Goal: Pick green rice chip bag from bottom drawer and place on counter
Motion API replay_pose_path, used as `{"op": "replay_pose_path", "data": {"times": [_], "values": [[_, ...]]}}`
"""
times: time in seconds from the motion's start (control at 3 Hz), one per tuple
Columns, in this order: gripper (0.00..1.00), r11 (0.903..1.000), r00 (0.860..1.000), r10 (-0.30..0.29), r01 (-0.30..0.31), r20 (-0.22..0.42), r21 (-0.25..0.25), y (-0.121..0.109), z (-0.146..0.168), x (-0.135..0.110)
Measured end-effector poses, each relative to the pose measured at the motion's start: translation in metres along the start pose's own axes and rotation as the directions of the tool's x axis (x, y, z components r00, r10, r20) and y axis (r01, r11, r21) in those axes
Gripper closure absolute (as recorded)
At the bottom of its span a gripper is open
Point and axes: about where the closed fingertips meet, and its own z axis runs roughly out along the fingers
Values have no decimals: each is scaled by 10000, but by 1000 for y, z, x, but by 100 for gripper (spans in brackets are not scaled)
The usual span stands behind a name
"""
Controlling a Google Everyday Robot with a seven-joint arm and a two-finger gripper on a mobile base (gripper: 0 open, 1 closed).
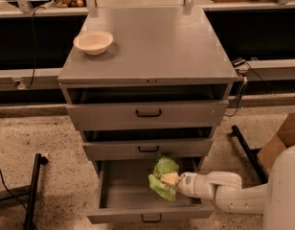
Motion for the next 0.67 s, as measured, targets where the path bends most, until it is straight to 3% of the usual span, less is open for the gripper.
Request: {"op": "replay_pose_path", "data": {"times": [0.33,0.67], "values": [[100,9856,9945,-1041,1017,103,1351,-33,-28,-16],[100,9415,9690,-2469,2395,17,2369,-84,-71,-35]]}}
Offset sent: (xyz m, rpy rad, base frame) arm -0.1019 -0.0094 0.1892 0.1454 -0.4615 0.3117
